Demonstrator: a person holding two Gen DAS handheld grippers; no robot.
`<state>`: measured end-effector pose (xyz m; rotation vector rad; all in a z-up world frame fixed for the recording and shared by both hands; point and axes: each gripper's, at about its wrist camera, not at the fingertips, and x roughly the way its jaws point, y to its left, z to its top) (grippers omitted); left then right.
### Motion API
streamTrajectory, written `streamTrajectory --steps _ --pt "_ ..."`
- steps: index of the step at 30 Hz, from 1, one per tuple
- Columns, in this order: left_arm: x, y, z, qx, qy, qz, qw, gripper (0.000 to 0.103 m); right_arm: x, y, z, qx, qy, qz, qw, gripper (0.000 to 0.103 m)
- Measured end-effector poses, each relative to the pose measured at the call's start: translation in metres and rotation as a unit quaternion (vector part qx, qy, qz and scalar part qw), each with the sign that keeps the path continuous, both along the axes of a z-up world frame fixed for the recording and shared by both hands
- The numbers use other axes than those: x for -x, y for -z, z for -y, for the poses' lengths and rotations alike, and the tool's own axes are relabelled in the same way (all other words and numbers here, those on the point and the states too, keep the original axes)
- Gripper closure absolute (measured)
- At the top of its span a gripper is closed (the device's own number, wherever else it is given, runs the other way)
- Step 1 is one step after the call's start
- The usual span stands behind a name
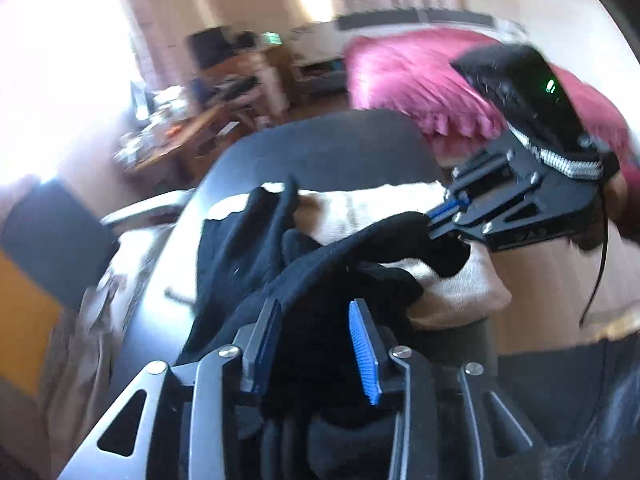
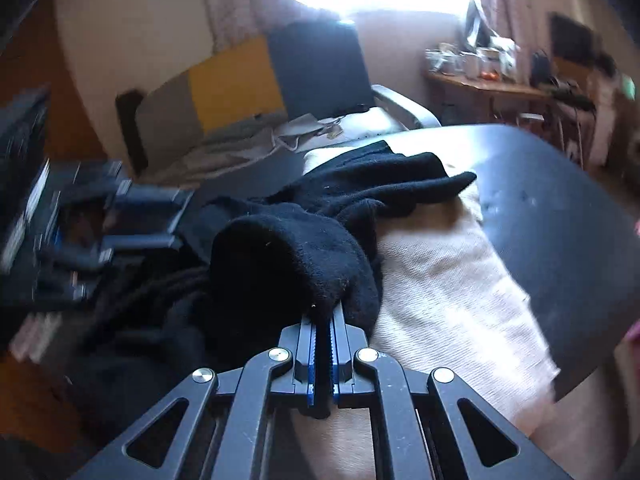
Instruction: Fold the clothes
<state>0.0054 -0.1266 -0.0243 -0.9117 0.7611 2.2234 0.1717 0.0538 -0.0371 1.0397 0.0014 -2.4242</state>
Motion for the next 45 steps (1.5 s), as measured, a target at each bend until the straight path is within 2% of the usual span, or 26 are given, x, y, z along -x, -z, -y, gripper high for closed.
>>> streamTrajectory --steps 3,6,8,9,11,13,14,15,16,17,18,20,22,25,27,28,31,35,37,39,40,42,43,44,45 --pt "0.022 0.013 -0.013 0.036 0.043 0.024 0.9981 0.063 0.006 -0.005 -0.002 -0.021 -0.024 -0.009 0.999 0.097" --pt "0.042 0.034 -0.027 0.080 0.069 0.043 0.9935 0.063 0.029 -0.010 -0.002 -0.030 -0.041 -0.015 0.999 0.097" --pt "0.052 0.045 -0.028 0.071 0.063 0.066 0.9933 0.065 0.042 -0.011 -0.003 -0.030 -0.041 -0.017 0.999 0.097" --pt "0.057 0.049 -0.029 0.063 0.057 0.079 0.9932 0.081 0.050 -0.009 -0.003 -0.028 -0.040 -0.016 0.999 0.097" --pt "0.067 0.048 -0.023 0.010 0.023 0.102 0.9945 0.098 0.069 -0.005 -0.005 -0.016 -0.034 -0.013 0.999 0.097" --pt "0.072 0.041 -0.008 -0.050 -0.021 0.103 0.9932 0.099 0.085 -0.003 -0.006 0.001 -0.025 -0.011 1.000 0.097" --pt "0.075 0.036 0.005 -0.084 -0.048 0.108 0.9894 0.099 0.091 -0.002 -0.008 0.011 -0.020 -0.009 1.000 0.092" --pt "0.081 0.029 0.027 -0.131 -0.088 0.117 0.9805 0.099 0.097 -0.002 -0.011 0.023 -0.013 -0.006 1.000 0.079" --pt "0.086 0.023 0.049 -0.177 -0.127 0.125 0.9681 0.099 0.102 -0.002 -0.014 0.034 -0.007 -0.003 0.999 0.068" --pt "0.089 0.017 0.071 -0.212 -0.161 0.127 0.9555 0.099 0.106 -0.002 -0.017 0.045 0.001 -0.002 0.999 0.047" --pt "0.089 0.011 0.097 -0.249 -0.198 0.125 0.9399 0.099 0.107 -0.003 -0.018 0.056 0.009 -0.004 0.998 0.041" --pt "0.076 0.000 0.162 -0.323 -0.276 0.110 0.8984 0.099 0.110 -0.002 -0.016 0.066 0.010 0.002 0.998 0.041" --pt "0.051 -0.005 0.216 -0.365 -0.336 0.086 0.8640 0.099 0.112 0.002 -0.011 0.070 0.006 0.013 0.997 0.040" --pt "-0.002 -0.006 0.300 -0.417 -0.426 0.052 0.8012 0.099 0.111 0.016 0.007 0.064 -0.001 0.040 0.997 0.040" --pt "-0.039 -0.001 0.339 -0.429 -0.473 0.031 0.7687 0.099 0.110 0.027 0.023 0.053 -0.004 0.061 0.997 0.039" --pt "-0.065 0.005 0.362 -0.438 -0.499 0.022 0.7474 0.099 0.109 0.032 0.030 0.050 -0.005 0.073 0.996 0.039" --pt "-0.125 0.020 0.403 -0.443 -0.554 0.009 0.7045 0.099 0.105 0.044 0.052 0.052 -0.017 0.100 0.993 0.039" --pt "-0.188 0.048 0.432 -0.441 -0.601 0.010 0.6660 0.099 0.100 0.053 0.083 0.027 -0.028 0.114 0.993 0.037" --pt "-0.204 0.061 0.436 -0.422 -0.616 0.020 0.6647 0.099 0.097 0.056 0.094 0.019 -0.029 0.122 0.992 0.037" --pt "-0.218 0.070 0.436 -0.380 -0.642 0.023 0.6653 0.097 0.094 0.058 0.105 0.010 -0.033 0.125 0.992 0.036" --pt "-0.223 0.073 0.435 -0.362 -0.649 0.031 0.6686 0.096 0.093 0.057 0.111 0.006 -0.039 0.123 0.992 0.035" --pt "-0.233 0.078 0.436 -0.332 -0.659 0.042 0.6734 0.085 0.096 0.052 0.125 0.000 -0.055 0.110 0.992 0.034" --pt "-0.239 0.080 0.436 -0.311 -0.667 0.047 0.6760 0.085 0.097 0.050 0.131 -0.003 -0.064 0.103 0.993 0.034" --pt "-0.241 0.081 0.436 -0.299 -0.672 0.047 0.6754 0.085 0.098 0.048 0.138 -0.007 -0.072 0.097 0.993 0.034" --pt "-0.248 0.082 0.440 -0.297 -0.681 0.048 0.6672 0.085 0.100 0.045 0.145 -0.010 -0.080 0.090 0.993 0.034"
